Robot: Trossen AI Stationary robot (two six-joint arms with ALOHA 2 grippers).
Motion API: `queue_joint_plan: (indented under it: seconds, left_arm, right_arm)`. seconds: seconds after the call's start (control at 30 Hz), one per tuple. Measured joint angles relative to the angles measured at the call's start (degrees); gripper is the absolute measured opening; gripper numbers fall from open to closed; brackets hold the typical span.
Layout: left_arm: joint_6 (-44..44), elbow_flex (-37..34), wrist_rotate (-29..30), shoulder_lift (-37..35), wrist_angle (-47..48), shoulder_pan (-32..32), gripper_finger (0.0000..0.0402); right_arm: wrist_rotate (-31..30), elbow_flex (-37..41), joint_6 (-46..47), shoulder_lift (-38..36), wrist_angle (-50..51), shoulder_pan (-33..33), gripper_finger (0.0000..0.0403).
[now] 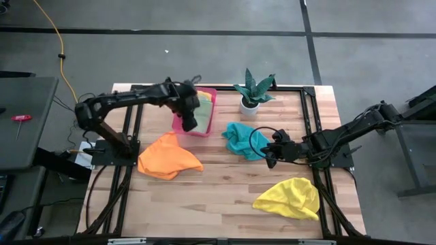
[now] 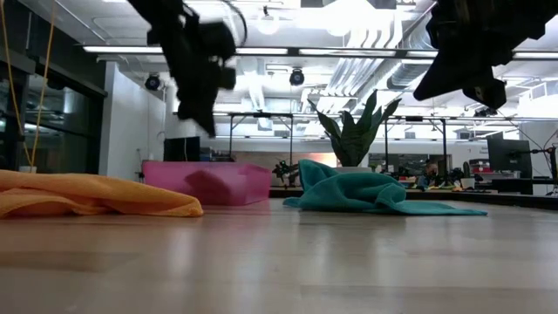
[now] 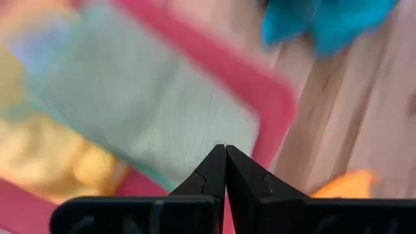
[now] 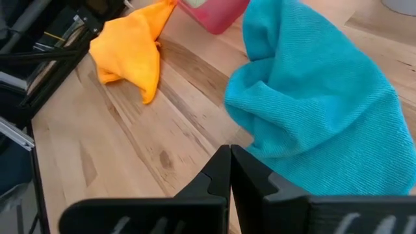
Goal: Fold microfiber towels
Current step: Fold the yellow microfiber cloth
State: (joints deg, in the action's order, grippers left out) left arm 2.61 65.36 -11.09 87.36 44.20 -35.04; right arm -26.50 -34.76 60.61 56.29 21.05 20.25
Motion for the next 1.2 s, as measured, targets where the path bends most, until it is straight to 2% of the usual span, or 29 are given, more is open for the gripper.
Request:
queue_joint_plan:
  seconds: [0.1,0.2,0.27,0.37,0.5,0.63,0.73,0.83,1.2]
  left_arm:
    - [-1.1,1.1,-0.5,-4.7,-2.5,0.1,0.0000]
    - [-3.7,0.1,-1.9,-11.3,-8.8,2.4,0.0000]
    - [-6.5,-1.9,-3.5,-16.5,-14.6,5.4,0.0000]
    - [-12.4,-7.5,-2.8,-24.2,-27.7,12.6,0.0000]
    - [-19.8,-17.1,5.1,-32.9,-45.0,23.7,0.0000]
    - [-21.9,-25.7,15.2,-38.6,-56.6,34.9,0.0000]
    - [-21.0,-29.2,21.0,-40.9,-59.1,40.4,0.0000]
    - [-20.0,-30.2,23.7,-41.9,-58.7,43.3,0.0000]
    - [-15.5,-30.2,26.7,-41.9,-58.6,44.1,0.0001]
  right_arm:
    - [0.0,0.0,-2.4,0.0,-2.2,0.0,0.0000]
    - [-0.4,0.0,-5.4,0.0,-5.7,0.0,0.0000]
    - [-0.4,0.0,-7.3,0.0,-8.2,0.0,0.0000]
    - [-0.4,0.0,-10.8,0.0,-11.9,0.0,0.0000]
    - [-0.4,0.0,-15.3,0.0,-15.9,0.0,0.0000]
    - [-0.4,0.0,-18.6,0.0,-17.1,0.0,0.0000]
    - [-0.4,0.0,-19.4,0.0,-17.4,0.0,0.0000]
    - [-0.4,0.0,-19.5,0.0,-17.5,0.0,0.0000]
    - [-0.4,0.0,-21.0,0.0,-17.7,0.0,0.0000]
